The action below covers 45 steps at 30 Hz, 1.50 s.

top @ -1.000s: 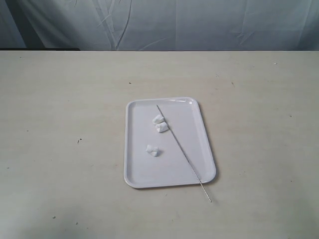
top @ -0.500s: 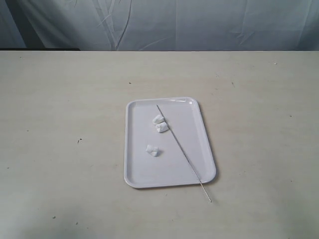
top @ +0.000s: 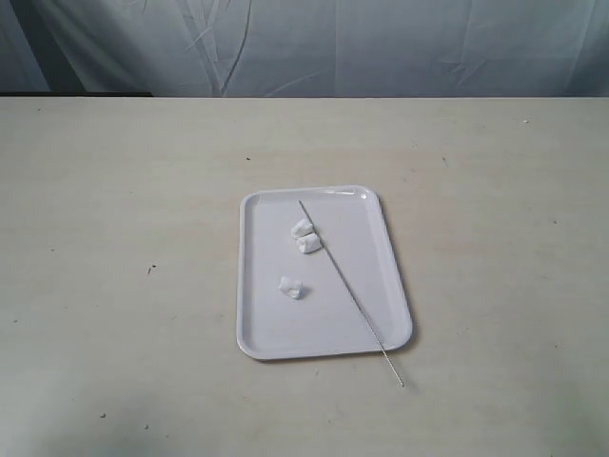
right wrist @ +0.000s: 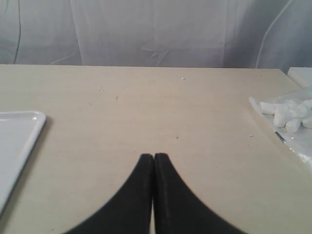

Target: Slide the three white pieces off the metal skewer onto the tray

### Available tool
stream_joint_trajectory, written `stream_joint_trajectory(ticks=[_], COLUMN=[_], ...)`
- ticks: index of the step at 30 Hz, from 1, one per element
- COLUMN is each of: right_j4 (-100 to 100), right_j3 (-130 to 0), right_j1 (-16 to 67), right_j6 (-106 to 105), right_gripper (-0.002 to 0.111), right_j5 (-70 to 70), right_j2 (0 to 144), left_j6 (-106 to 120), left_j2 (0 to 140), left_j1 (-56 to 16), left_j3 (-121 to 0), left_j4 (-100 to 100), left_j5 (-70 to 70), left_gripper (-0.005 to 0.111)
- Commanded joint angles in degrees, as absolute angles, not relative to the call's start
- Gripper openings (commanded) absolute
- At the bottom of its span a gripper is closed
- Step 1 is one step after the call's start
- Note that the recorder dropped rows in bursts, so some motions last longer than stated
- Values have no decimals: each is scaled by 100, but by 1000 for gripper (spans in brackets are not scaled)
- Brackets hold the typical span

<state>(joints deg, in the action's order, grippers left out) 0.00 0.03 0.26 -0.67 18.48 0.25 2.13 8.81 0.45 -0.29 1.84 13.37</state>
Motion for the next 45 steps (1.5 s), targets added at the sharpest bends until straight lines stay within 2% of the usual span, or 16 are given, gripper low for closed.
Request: stream_joint_trajectory(ticks=[1,45], right_j4=[-53,118], right_j3=[0,0], right_j1=[-1,-225], right_j6=[0,-150], right_gripper=[-1,-1], right_j5=[1842,1867], right_j2=[0,0], left_j6=[218,218], left_j2=[832,832], left_j1=[47,47], left_j3=[0,0], left_j4=[217,217], left_j5=[1333,1333], left_gripper=[0,0])
